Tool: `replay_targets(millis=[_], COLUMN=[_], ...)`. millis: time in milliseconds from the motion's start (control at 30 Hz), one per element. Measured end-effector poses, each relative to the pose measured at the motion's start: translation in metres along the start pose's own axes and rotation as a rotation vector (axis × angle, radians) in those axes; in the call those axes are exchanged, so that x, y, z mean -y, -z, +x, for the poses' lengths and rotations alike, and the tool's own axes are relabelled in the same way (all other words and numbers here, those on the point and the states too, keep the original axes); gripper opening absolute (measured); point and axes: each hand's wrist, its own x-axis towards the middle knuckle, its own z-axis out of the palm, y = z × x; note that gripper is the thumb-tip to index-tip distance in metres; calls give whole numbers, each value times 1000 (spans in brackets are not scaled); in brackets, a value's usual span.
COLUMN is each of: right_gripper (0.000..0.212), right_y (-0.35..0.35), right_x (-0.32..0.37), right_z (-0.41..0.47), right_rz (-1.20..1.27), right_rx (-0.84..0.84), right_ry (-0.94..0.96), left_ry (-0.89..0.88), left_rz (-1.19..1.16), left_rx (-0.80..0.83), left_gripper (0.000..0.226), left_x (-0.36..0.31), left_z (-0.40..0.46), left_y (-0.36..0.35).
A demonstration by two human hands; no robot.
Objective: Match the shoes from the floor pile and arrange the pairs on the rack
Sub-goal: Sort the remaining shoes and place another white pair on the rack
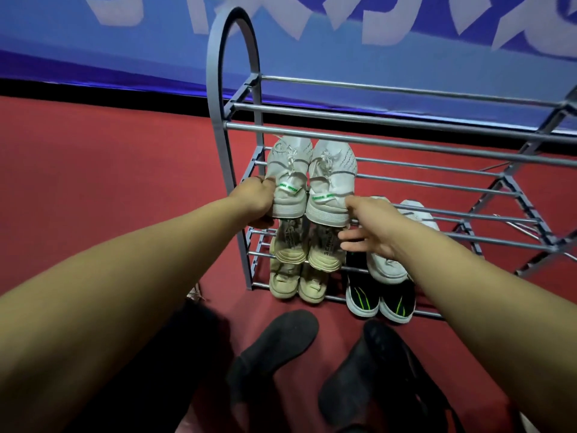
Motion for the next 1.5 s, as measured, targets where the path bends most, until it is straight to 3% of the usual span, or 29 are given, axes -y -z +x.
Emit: replay_targets(millis=[133, 300, 400, 500, 567, 633, 700, 867, 933, 1033, 1133, 1267, 1367, 1500], right_gripper=[20, 19, 11, 15, 15, 13, 27, 22, 42, 61, 79, 78, 74, 62], right_y=[26, 71, 87, 91, 92, 94, 96, 110, 118, 118, 115, 117, 115, 111], right_x=[-20, -73, -116, -168, -210, -252, -292, -348, -355, -359, -382, -392, -389, -379], right_z=[-23, -71, -85, -88, -86, -92, -103, -130, -134, -137, -128, -124, -122, -127], right_rz=[7, -113, -163, -182, -267, -510, -742, -885, -951, -931, -834, -856, -851, -844], right_rx=[-83, -72, -57, -69, -134, -196, -212, 98, 207, 330, 251, 276, 271, 232], right_ry=[120, 52, -113, -315, -353, -314, -332, -748, -756, -709, -663, -678, -709, -724], left_ry=[-143, -436, -618, -673, -579, -393, -224, -16, 32, 92, 176, 384, 621, 807], left_rz=[585, 854, 790, 825, 806, 731, 693, 656, 677, 591, 512, 516, 305, -55], left_rx=[-241, -406, -267, -66, 75, 212, 315, 544, 618, 644, 689, 820, 816, 751], left_gripper=[51, 48, 36, 34, 29, 27, 30, 26, 28, 27, 31, 43, 34, 57], left_x=[3, 0, 1, 22, 45, 74, 109, 189, 205, 207, 206, 204, 204, 216], left_z=[-35, -105, -134, -156, -166, -174, -187, -231, -239, -244, -245, -246, -250, -257], left_y=[-12, -37, -74, -130, -169, -200, -222, -253, -260, -275, -292, -309, -313, -321])
